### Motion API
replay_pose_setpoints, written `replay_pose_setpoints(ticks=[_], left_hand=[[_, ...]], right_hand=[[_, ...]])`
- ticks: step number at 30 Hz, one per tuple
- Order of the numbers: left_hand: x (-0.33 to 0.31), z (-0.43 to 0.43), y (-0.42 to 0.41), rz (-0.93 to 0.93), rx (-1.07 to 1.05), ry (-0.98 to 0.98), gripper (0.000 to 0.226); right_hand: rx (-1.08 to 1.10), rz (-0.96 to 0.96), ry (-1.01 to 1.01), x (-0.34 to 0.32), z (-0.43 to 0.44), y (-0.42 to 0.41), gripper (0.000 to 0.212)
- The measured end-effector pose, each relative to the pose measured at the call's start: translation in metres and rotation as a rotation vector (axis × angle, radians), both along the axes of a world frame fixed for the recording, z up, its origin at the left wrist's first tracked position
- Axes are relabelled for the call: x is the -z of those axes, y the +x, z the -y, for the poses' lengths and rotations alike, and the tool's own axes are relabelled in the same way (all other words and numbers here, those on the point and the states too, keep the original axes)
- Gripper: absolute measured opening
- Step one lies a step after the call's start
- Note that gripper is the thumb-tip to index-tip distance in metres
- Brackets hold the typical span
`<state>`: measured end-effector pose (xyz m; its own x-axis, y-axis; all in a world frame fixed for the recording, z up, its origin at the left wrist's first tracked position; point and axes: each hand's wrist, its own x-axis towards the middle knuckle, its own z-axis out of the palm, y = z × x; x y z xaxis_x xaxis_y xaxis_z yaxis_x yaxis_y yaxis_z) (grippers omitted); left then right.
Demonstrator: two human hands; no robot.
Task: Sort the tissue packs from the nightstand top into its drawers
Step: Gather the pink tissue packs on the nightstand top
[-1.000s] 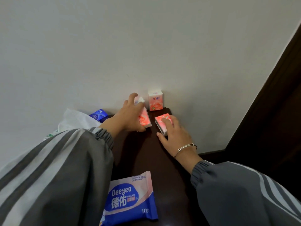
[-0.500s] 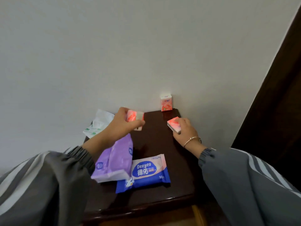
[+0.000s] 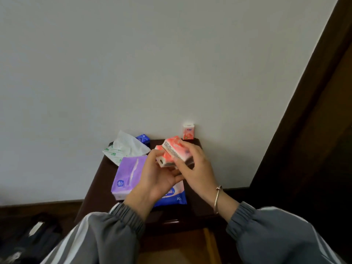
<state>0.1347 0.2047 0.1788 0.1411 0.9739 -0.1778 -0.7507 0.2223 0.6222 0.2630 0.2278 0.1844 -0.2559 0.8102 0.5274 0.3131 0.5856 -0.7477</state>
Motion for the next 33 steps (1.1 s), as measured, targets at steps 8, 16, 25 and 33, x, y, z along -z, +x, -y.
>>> replay_pose_setpoints(ticks=[8,16,25,33], left_hand=[[-0.005,-0.009,-0.015,-0.015,-0.076,0.044,0.034],[0.02,-0.041,-0.087,-0.162,-0.337,-0.094,0.028],[0.088,-0.042,-0.109,-0.018,-0.296,-0.116,0.058],[0.095,-0.043,-0.112,0.032,-0.257,-0.117,0.058]], right_hand=[[0.015,0.347,0.019,-0.007,0.003,-0.021,0.056],[-0.072,0.299,0.037,0.019,-0.073,-0.018,0.036],[0.317,0.781,0.035,0.063,-0.227,-0.021,0.062],[0.502,0.898,0.159,0.087,-0.273,-0.044,0.046]])
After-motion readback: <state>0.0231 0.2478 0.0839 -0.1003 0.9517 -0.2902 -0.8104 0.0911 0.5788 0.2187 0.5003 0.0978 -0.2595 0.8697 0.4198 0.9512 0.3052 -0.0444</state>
